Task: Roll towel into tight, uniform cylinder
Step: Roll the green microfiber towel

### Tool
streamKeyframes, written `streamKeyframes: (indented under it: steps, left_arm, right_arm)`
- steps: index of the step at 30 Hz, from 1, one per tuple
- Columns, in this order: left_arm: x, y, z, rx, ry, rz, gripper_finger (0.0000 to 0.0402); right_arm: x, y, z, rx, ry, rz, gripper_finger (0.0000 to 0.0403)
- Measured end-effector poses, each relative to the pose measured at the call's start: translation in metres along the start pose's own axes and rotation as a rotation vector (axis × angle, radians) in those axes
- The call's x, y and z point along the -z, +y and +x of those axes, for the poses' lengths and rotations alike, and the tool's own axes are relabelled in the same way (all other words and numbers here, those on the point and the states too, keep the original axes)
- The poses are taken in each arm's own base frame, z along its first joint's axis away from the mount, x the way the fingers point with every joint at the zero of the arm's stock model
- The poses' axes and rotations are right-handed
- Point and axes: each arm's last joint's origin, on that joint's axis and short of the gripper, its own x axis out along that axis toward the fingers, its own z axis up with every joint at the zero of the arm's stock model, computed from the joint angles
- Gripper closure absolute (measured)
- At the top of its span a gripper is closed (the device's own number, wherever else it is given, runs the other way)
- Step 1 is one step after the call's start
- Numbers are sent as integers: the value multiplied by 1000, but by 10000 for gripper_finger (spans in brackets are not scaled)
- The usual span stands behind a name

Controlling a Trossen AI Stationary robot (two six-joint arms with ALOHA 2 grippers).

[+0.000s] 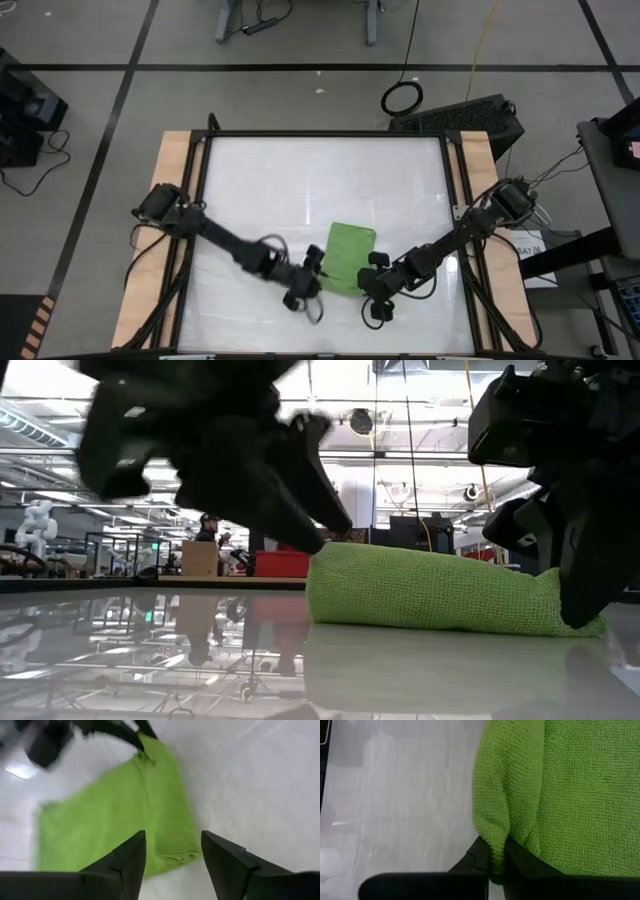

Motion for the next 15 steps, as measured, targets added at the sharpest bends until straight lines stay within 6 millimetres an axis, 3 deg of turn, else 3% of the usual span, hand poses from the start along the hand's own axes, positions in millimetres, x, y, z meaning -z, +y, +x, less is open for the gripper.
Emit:
streamKeyframes:
  steps: [4, 7, 15]
  left_arm:
    - [-1, -28, 4, -98, 47, 220, 206]
    - [-1, -39, 9, -118, 43, 301, 206]
    - [8, -38, 22, -174, 104, 422, 206]
  right_arm:
    - [-2, -2, 0, -4, -1, 8, 390]
    - [-3, -3, 0, -8, -1, 10, 390]
    - [-4, -3, 0, -24, 0, 15, 390]
